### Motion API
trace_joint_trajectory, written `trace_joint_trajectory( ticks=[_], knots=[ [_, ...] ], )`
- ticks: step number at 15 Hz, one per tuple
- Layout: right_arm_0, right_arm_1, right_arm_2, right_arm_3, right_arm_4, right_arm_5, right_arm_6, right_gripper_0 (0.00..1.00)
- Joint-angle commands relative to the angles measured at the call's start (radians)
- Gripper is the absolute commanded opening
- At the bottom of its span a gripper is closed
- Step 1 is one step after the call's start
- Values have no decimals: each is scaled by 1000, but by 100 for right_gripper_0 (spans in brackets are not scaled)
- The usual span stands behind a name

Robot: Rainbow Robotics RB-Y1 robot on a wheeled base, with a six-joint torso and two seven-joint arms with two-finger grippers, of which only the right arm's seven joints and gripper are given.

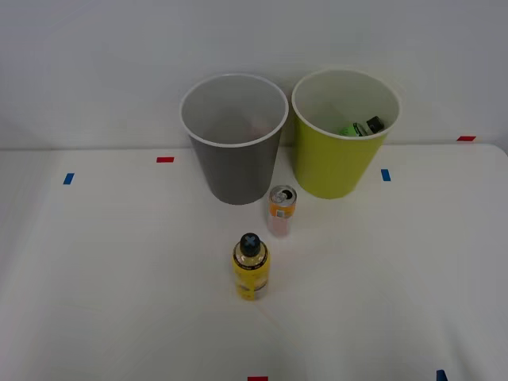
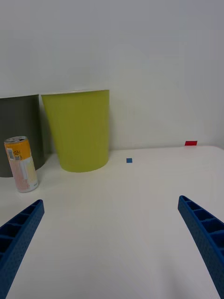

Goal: Put cans in the gray bin, plastic bottles in the light green bin

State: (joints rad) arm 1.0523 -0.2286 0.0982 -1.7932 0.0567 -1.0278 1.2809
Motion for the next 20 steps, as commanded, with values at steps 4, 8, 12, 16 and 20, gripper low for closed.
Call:
trace_joint_trajectory(
  ticks=[4,8,12,16,20],
  knots=[
    [0,0,0,0,0,0,0,100],
    [0,0,0,0,0,0,0,100],
    [0,0,0,0,0,0,0,100],
    [0,0,0,0,0,0,0,100],
    [0,0,0,0,0,0,0,100]
  ],
)
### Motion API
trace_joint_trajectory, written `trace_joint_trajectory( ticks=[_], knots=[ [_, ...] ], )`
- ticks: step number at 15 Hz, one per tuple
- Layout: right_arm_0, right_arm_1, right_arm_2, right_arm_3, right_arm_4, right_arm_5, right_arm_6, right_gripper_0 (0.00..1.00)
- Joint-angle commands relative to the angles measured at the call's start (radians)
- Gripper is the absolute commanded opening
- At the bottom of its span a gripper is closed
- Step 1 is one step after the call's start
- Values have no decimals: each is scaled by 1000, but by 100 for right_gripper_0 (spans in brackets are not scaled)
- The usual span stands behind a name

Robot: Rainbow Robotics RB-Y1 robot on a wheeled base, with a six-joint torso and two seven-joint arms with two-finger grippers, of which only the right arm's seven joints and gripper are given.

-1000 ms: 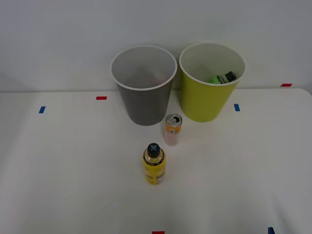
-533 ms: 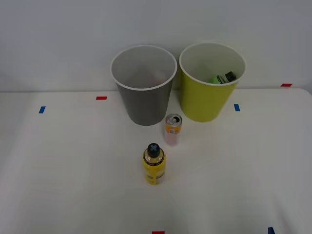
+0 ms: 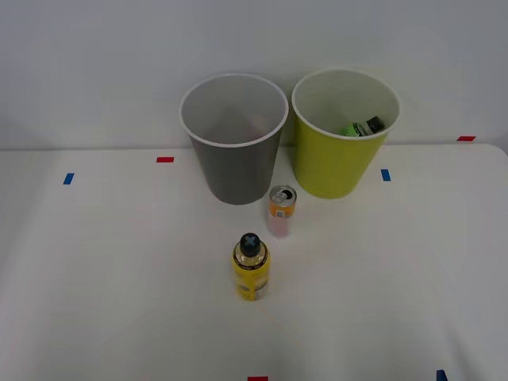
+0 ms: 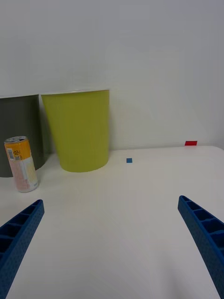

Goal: Put cans in the gray bin, plastic bottles in the light green bin

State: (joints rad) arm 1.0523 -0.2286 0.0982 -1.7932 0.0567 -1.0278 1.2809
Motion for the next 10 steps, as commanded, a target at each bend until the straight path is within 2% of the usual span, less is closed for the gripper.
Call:
trace_joint_trajectory(
  ticks=[1,10],
  knots=[
    [0,0,0,0,0,0,0,100],
    [0,0,0,0,0,0,0,100]
  ],
)
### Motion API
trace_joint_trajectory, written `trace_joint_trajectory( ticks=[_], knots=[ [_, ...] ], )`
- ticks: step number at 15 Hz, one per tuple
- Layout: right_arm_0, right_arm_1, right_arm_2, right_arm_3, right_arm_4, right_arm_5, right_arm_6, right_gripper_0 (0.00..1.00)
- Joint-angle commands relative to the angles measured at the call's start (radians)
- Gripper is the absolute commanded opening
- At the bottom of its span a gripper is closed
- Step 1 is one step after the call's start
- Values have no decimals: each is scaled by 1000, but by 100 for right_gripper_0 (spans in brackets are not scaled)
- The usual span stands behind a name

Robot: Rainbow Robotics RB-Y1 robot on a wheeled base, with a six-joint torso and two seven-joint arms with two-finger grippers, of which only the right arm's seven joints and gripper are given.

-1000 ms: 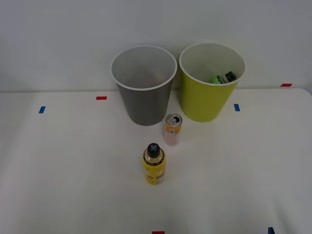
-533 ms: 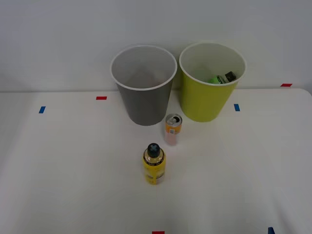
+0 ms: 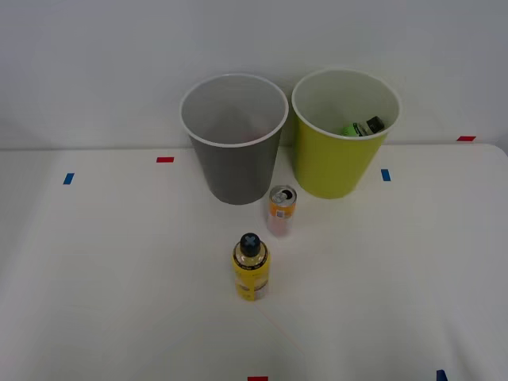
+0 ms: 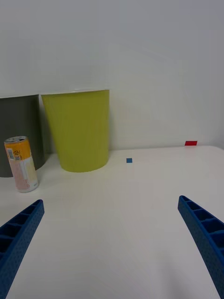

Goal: Put cans in the gray bin, plastic bottles in the light green bin

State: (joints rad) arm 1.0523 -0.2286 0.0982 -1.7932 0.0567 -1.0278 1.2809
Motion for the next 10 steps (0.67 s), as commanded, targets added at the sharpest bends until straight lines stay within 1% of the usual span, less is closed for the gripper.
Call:
trace_joint_trajectory(
  ticks=[1,10],
  knots=[
    [0,0,0,0,0,0,0,100],
    [0,0,0,0,0,0,0,100]
  ],
)
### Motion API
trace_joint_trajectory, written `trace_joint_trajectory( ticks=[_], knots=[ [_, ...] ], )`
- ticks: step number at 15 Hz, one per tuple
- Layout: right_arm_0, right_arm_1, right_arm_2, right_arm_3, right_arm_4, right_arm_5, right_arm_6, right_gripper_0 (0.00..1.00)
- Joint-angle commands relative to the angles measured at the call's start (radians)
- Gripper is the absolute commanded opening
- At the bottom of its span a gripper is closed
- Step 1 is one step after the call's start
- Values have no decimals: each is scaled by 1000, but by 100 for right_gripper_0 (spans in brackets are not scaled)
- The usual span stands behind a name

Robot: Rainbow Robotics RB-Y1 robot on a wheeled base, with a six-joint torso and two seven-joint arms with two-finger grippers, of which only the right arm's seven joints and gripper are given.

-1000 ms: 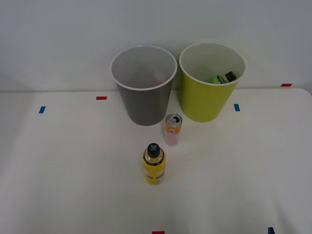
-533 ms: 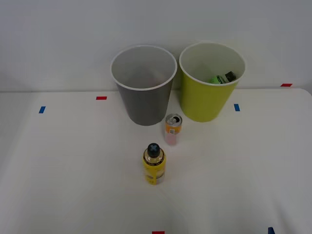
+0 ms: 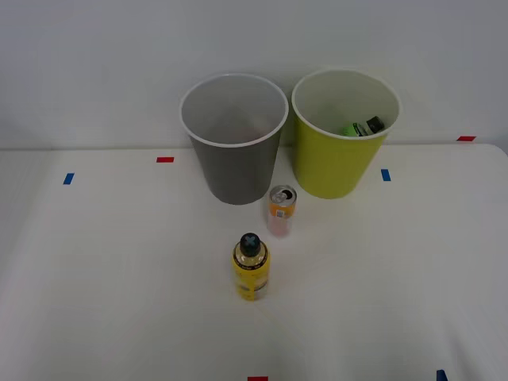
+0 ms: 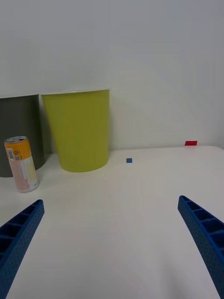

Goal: Put cans in the gray bin, plastic bottles in the light green bin

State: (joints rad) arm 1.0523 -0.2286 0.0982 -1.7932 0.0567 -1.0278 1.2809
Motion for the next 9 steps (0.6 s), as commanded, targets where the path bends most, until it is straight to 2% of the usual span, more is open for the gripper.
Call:
trace_joint_trajectory(
  ticks=[1,7,9],
  knots=[
    [0,0,0,0,0,0,0,100],
    [0,0,0,0,0,0,0,100],
    [-21,-17,12,44,-21,-9,3,100]
  ],
)
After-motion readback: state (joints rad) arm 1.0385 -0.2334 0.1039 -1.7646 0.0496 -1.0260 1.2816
